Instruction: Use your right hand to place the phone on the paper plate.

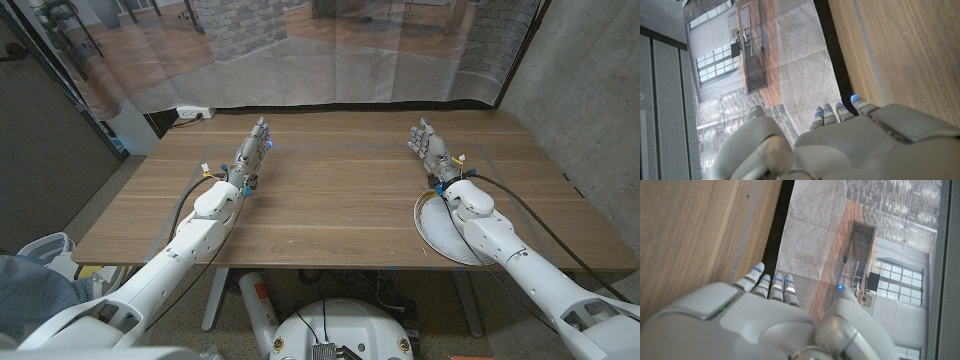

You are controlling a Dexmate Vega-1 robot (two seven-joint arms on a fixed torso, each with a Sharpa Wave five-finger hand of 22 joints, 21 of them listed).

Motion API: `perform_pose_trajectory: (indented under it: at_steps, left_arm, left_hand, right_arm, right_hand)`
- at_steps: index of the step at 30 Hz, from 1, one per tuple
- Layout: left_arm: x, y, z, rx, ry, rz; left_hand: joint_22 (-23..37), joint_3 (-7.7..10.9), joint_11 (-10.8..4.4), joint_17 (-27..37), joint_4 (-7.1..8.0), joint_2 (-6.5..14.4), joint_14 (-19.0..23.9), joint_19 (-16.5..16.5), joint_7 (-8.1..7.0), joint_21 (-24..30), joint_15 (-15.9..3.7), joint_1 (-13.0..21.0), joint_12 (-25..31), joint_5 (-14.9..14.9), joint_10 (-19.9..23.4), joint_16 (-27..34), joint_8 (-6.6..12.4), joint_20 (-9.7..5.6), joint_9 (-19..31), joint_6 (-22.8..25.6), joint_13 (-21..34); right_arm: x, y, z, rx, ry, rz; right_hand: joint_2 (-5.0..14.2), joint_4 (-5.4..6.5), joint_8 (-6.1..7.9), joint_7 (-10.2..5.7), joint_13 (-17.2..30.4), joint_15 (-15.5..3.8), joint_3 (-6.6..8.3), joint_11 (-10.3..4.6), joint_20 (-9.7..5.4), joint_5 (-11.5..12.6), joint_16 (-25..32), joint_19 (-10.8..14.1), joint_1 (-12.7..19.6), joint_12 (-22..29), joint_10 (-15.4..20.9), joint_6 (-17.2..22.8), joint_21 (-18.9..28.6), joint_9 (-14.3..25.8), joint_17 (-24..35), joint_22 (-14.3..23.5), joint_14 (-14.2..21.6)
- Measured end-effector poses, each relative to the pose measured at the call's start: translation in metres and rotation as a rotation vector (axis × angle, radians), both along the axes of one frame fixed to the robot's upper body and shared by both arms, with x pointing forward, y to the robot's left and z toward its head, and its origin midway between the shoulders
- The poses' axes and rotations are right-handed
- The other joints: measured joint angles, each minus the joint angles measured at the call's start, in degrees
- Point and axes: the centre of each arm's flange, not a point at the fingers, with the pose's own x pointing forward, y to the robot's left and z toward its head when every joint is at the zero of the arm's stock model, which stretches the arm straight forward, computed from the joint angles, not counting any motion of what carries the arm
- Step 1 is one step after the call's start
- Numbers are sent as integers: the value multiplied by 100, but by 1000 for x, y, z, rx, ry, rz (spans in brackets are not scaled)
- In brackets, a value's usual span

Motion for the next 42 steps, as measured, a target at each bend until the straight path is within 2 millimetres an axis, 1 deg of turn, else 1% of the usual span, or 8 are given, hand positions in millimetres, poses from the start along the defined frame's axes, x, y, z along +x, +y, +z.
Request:
perform_pose_trajectory:
  at_steps: [2,9,12,19,23,30,36,42]
  left_arm:
    - [0,0,0,1,0,-1]
    - [0,-1,-1,4,5,-5]
    - [-1,-1,0,8,4,-6]
    - [-3,-1,4,16,-3,-9]
    - [-4,-1,5,16,-5,-7]
    - [-6,2,4,13,-2,2]
    - [-6,3,3,11,-1,4]
    - [-7,4,3,6,-3,3]
  left_hand:
    - [0,0,19,0,0,0,0,-39,0,0,0,0,0,0,-19,0,0,-21,0,0,0]
    - [0,0,19,-1,0,0,-29,-76,30,0,29,0,-1,0,-19,0,0,-1,-1,-30,0]
    - [0,0,-5,-1,0,0,-40,-100,30,0,17,0,-1,0,-43,0,0,-23,-1,-30,0]
    - [-1,0,-5,-1,0,23,-49,-100,30,0,9,22,-1,0,-42,0,0,-23,-1,-29,0]
    - [-1,0,-4,-1,0,23,-49,-100,30,-29,9,22,-1,0,-42,-1,0,-23,-1,-29,-1]
    - [-1,0,-4,-1,-1,46,-49,-120,30,-29,9,45,-1,0,-41,-1,0,-2,-2,-29,-1]
    - [-1,-1,-3,-2,-1,46,-49,-142,30,-50,9,45,-1,0,-41,-1,0,-23,-2,-29,-1]
    - [-2,-1,-3,-2,-1,68,-49,-151,30,-50,9,67,-1,0,-40,-1,0,-32,-2,-29,-2]
  right_arm:
    - [0,1,-1,1,2,1]
    - [0,3,-3,0,11,2]
    - [-1,3,-2,-4,9,1]
    - [-4,6,5,-19,-9,0]
    - [-5,6,8,-33,-13,-5]
    - [-7,6,12,-56,-22,-20]
    - [-10,2,19,-88,-33,-42]
    - [-12,-1,23,-142,-42,-82]
  right_hand:
    - [0,0,0,0,0,0,0,0,0,0,0,0,0,0,0,0,0,0,0,0,0]
    - [30,-23,0,0,0,0,23,-1,0,0,0,0,30,0,0,0,0,0,-1,0,0]
    - [30,-23,0,0,-1,0,23,-2,0,0,0,-1,30,0,-1,0,0,0,-1,0,0]
    - [61,-46,0,-32,-1,8,46,18,1,0,0,-1,60,0,19,31,0,-1,-4,-1,9]
    - [68,-46,0,-32,-1,30,46,-14,-10,0,0,72,68,0,53,31,0,-1,-17,-1,31]
    - [121,-71,0,-71,-2,29,70,-14,-10,0,0,72,120,0,53,71,-27,-1,-16,-1,33]
    - [91,-94,0,-71,-2,8,94,-16,-10,0,0,71,149,44,113,70,-52,-1,-16,-1,53]
    - [122,-114,0,-103,-2,8,114,-16,-10,-39,0,71,180,44,113,102,-69,-1,-16,-2,53]
